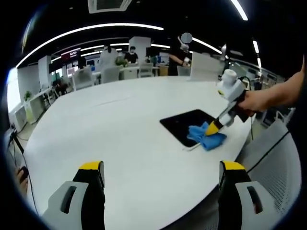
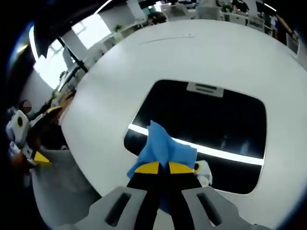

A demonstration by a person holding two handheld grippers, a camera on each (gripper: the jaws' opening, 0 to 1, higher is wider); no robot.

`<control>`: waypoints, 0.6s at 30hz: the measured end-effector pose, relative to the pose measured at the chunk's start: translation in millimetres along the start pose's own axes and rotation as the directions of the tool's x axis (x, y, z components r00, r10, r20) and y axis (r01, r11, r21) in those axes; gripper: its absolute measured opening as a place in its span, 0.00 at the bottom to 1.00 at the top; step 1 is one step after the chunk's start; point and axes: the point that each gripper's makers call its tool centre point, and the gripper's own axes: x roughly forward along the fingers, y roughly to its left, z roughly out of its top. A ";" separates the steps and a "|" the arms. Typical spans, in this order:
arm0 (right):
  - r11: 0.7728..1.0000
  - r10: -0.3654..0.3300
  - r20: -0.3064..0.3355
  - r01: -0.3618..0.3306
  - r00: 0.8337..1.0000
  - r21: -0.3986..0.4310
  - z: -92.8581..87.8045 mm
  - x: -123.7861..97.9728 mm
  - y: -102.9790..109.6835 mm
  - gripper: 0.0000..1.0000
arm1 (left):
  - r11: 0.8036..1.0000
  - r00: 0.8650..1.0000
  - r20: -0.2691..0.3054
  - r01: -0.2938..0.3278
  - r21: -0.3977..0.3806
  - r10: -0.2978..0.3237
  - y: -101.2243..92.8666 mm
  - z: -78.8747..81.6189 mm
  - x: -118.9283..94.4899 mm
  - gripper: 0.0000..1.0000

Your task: Wipe the mirror surface with the cleaning cloth until all visible marks leave the cleaned area.

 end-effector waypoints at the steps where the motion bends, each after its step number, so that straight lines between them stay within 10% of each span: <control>1: 1.000 0.001 0.001 -0.001 1.000 -0.002 0.0 -0.1 0.1 0.00 | 1.000 1.000 -0.001 -0.002 0.001 0.002 0.2 -0.1 -0.1 0.99; 18: 1.000 -0.001 -0.014 0.001 1.000 -0.006 -2.7 -7.1 -13.2 0.00 | 1.000 1.000 -0.011 -0.003 0.011 0.003 -0.6 -2.2 0.4 0.99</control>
